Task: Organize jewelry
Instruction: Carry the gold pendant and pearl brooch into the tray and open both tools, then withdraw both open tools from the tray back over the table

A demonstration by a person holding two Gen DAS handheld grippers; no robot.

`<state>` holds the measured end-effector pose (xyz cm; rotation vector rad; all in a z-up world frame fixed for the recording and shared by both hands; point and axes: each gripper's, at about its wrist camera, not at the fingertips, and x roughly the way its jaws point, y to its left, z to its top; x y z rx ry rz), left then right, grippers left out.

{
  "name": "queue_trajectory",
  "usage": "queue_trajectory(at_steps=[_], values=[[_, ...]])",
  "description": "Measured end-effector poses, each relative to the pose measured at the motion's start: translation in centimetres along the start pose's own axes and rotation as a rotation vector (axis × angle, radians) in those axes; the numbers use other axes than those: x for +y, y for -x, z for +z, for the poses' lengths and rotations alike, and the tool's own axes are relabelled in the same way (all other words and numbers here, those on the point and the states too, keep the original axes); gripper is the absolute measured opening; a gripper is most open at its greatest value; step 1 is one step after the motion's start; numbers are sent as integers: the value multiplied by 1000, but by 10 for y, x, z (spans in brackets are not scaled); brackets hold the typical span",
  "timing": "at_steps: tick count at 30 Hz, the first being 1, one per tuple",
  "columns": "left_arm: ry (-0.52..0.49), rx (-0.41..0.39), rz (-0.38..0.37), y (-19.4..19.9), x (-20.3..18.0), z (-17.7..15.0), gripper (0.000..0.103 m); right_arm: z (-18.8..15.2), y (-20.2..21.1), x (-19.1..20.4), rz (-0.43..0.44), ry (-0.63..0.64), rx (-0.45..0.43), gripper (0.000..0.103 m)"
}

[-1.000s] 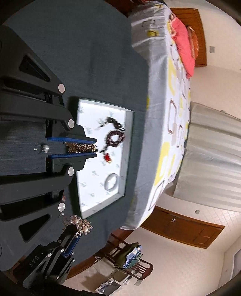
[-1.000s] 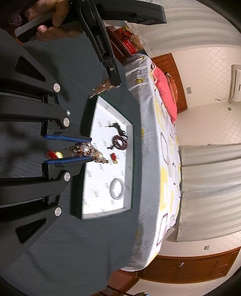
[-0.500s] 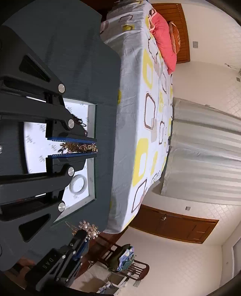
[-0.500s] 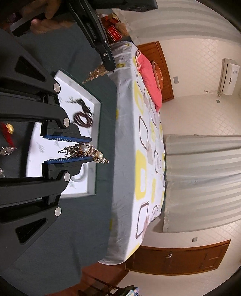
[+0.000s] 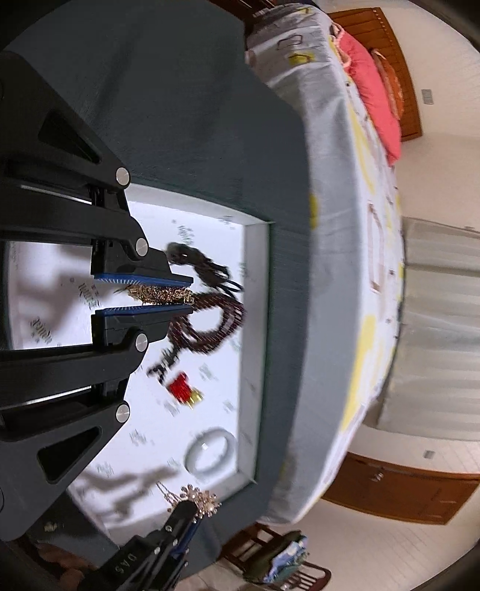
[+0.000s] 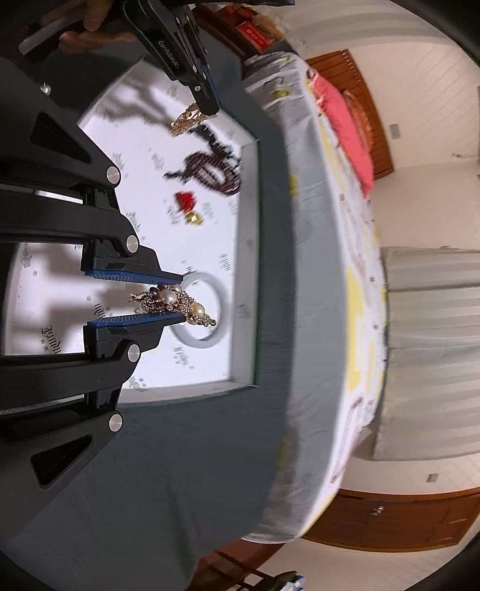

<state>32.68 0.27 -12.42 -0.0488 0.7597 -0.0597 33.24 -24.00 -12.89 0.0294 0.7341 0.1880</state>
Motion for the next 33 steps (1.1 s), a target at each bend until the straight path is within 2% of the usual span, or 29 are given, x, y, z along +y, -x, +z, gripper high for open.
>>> queue_trajectory(at_steps=[6, 14, 16, 18, 20, 21, 26, 30, 33], values=[[2, 54, 9, -18, 4, -3, 10, -7, -20, -4, -6, -6, 66, 16], [-12, 81, 5, -26, 3, -7, 11, -10, -27, -8, -16, -25, 85, 17], [-5, 83, 2, -28, 3, -7, 16, -10, -26, -10, -12, -36, 85, 20], [-10, 79, 8, -27, 3, -8, 31, -10, -26, -10, -3, -35, 84, 26], [-6, 77, 2, -26, 3, -9, 40, -10, -22, -7, 9, -24, 69, 43], [-3, 75, -1, -25, 3, -10, 43, -10, -20, -6, 2, -20, 58, 55], [11, 68, -7, -17, 3, -9, 54, -8, -6, -9, 16, -57, 24, 56], [17, 33, -8, 4, 2, -7, 61, -8, 14, -10, 24, -75, -9, 56], [11, 13, -11, 21, -1, -10, 63, -10, 30, -9, 25, -81, -29, 56]])
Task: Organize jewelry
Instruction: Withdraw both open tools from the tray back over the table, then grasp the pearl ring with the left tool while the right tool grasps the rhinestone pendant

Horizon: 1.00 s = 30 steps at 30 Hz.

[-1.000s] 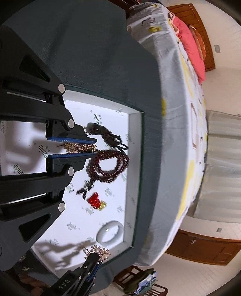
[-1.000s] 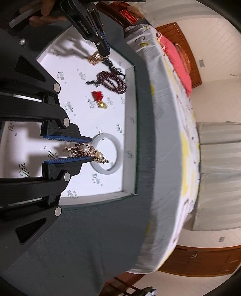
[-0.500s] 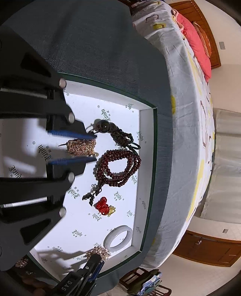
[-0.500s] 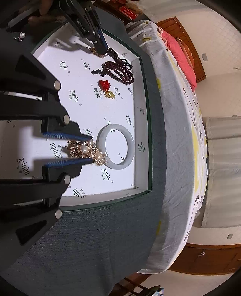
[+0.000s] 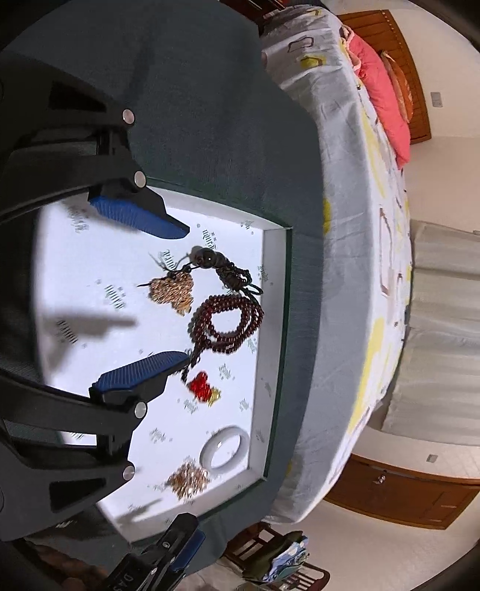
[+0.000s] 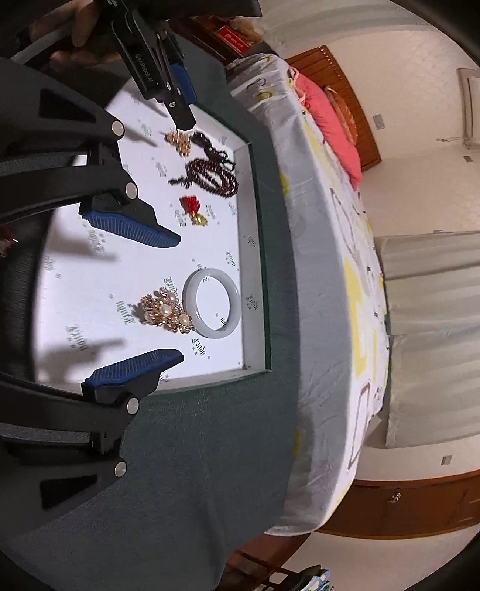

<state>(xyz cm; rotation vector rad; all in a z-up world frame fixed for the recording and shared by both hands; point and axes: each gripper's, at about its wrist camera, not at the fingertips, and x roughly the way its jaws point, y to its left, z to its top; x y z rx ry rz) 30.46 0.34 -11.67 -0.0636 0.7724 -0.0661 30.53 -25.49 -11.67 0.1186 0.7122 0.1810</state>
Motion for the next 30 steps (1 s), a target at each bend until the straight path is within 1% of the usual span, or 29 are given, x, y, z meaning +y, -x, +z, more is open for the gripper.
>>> queue_trajectory(at_steps=[4, 9, 13, 17, 22, 25, 26, 27, 30], values=[[-10, -20, 4, 22, -3, -10, 65, -6, 21, 1, -1, -8, -17, 56], [-6, -14, 8, 44, -6, -28, 65, -25, 47, 4, -9, -5, -25, 56], [8, 2, 19, 59, -10, -51, 65, -44, 61, 5, -15, 9, -13, 56], [20, 22, 28, 65, -14, -73, 65, -63, 70, 5, -10, 6, 11, 56], [36, 76, 26, 61, -20, -93, 65, -82, 75, -1, -5, -14, 41, 56], [25, 83, 30, 58, -25, -99, 58, -87, 77, -4, -5, -26, 47, 56], [19, 90, 30, 57, -26, -100, 52, -89, 77, -6, -4, -31, 49, 56], [13, 102, 30, 54, -29, -102, 48, -90, 77, -7, -4, -34, 50, 56], [15, 126, 21, 49, -30, -106, 42, -91, 77, -9, -2, -42, 50, 56]])
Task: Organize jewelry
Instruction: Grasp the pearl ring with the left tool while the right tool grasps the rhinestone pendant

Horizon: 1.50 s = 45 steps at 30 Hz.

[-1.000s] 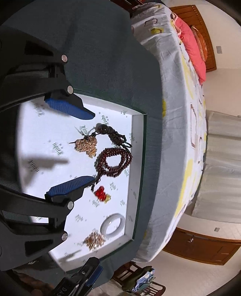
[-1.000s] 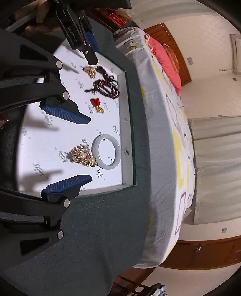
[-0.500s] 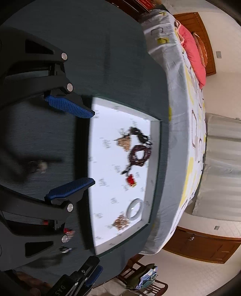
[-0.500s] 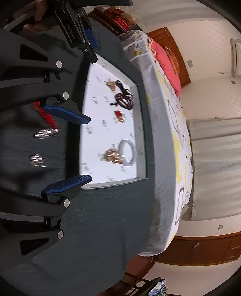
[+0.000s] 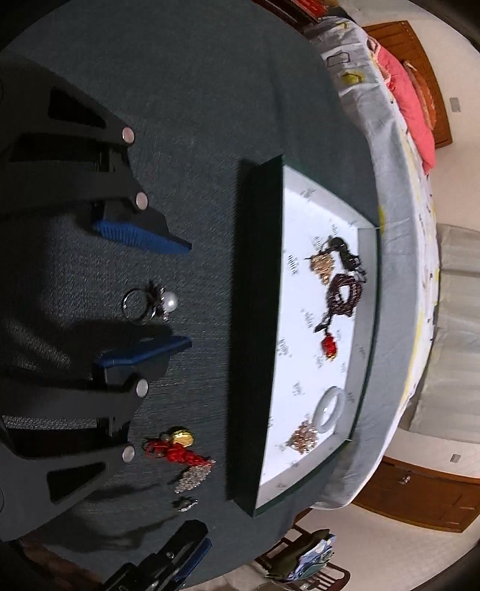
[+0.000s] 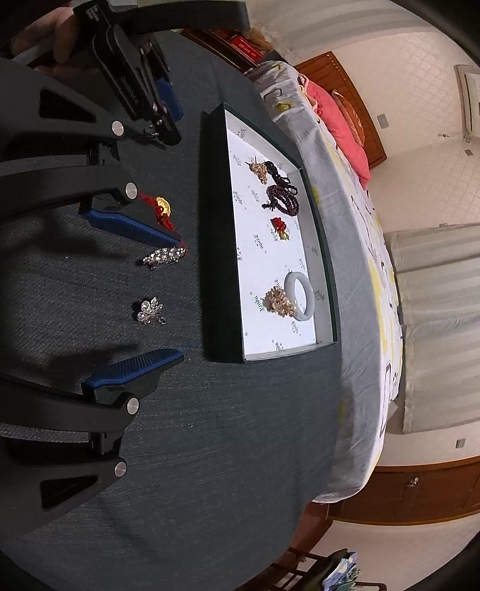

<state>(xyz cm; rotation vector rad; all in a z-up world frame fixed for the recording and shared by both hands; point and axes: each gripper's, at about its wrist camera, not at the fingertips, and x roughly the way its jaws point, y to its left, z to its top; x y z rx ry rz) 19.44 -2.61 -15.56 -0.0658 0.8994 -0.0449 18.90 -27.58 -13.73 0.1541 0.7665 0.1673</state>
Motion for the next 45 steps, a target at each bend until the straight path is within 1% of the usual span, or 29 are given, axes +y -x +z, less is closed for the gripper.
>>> queue_trajectory(at_steps=[1, 4, 6, 15, 20, 21, 23, 25, 28, 33, 40, 43, 45], values=[[1, 0, 2, 0, 0, -1, 42, 0, 0, -1, 1, -2, -1, 56], [-10, -1, -2, 1, -3, -3, 33, -1, 0, -1, 5, -6, -2, 56], [-18, -1, -5, 1, -4, -4, 21, -2, 0, -1, 7, -9, -2, 56], [-42, -11, -12, 6, -3, -8, 21, -5, -1, 1, 12, -7, 5, 56], [-40, -34, -1, 15, 7, -3, 21, -6, -5, 8, 15, 13, 21, 56], [-35, -37, 2, 17, 10, -2, 21, -5, -6, 9, 15, 19, 24, 55], [-24, -41, 8, 19, 16, 0, 21, -5, -9, 16, 18, 43, 31, 49], [-14, -47, 15, 21, 22, 2, 21, -5, -14, 24, 27, 68, 43, 41], [-6, -52, 26, 21, 29, 5, 21, -4, -22, 30, 35, 89, 64, 34], [4, -51, 30, 20, 36, 4, 21, -4, -35, 31, 29, 92, 94, 32], [14, -42, 21, 17, 40, 3, 21, -4, -44, 34, 30, 113, 130, 20], [17, -43, 18, 17, 40, 3, 21, -5, -43, 36, 24, 128, 132, 15], [16, -43, 18, 17, 40, 3, 21, -5, -42, 36, 24, 131, 132, 15]])
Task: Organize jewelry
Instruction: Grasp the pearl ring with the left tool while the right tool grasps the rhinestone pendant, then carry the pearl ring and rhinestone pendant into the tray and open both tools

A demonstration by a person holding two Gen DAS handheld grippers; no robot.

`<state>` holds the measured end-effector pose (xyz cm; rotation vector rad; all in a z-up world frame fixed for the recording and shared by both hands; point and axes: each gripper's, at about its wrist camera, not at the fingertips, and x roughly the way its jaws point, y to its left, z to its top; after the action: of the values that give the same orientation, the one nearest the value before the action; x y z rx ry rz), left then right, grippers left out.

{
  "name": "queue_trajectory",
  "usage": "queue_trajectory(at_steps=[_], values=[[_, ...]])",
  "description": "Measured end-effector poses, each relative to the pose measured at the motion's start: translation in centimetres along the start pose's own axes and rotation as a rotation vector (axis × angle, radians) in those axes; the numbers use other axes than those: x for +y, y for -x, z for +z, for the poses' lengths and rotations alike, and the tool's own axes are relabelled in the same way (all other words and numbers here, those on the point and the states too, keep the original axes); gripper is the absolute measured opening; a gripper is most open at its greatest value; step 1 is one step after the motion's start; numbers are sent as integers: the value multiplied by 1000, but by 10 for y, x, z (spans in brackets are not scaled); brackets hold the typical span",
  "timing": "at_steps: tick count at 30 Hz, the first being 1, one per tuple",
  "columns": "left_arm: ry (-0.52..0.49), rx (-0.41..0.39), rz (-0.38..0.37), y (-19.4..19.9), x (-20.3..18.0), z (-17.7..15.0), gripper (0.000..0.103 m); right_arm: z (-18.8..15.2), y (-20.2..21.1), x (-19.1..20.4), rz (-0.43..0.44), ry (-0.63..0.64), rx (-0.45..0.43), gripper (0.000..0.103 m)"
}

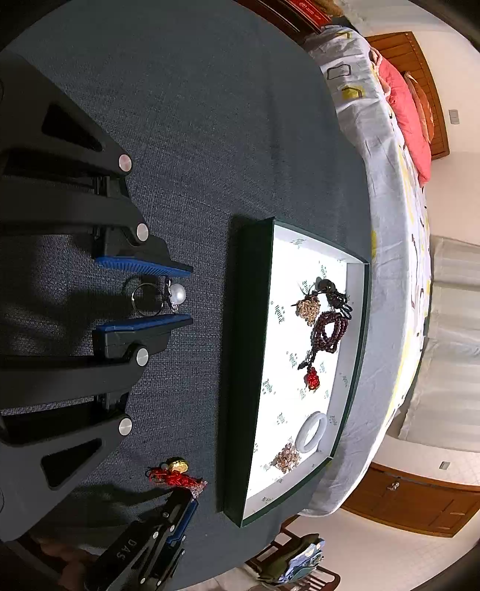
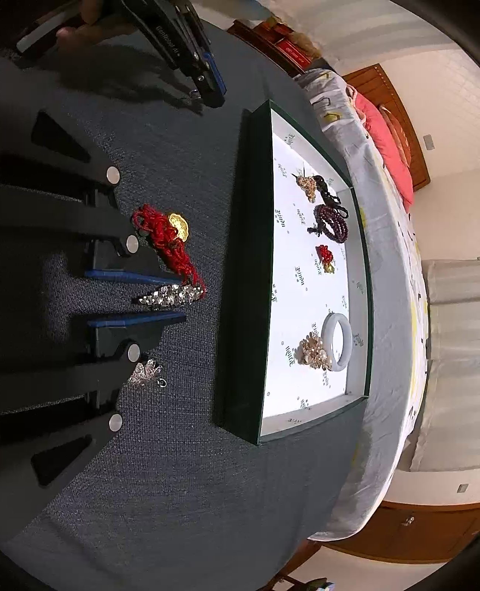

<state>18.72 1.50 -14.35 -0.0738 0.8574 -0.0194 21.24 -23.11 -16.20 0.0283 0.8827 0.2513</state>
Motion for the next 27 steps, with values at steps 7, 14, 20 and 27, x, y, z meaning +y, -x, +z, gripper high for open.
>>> queue_trajectory(at_steps=[7, 14, 20, 27], values=[[-1, -4, -2, 2, -1, 0, 21, -3, 6, 1, -5, 1, -11, 13], [-7, -18, -14, 12, -5, 0, 21, -5, 20, 0, -7, -7, -34, 13], [-15, -29, -23, 22, -8, -2, 21, -7, 35, -2, -5, -2, -48, 13], [-18, -33, -31, 30, -9, -7, 21, -15, 46, 3, 12, 27, -27, 13]])
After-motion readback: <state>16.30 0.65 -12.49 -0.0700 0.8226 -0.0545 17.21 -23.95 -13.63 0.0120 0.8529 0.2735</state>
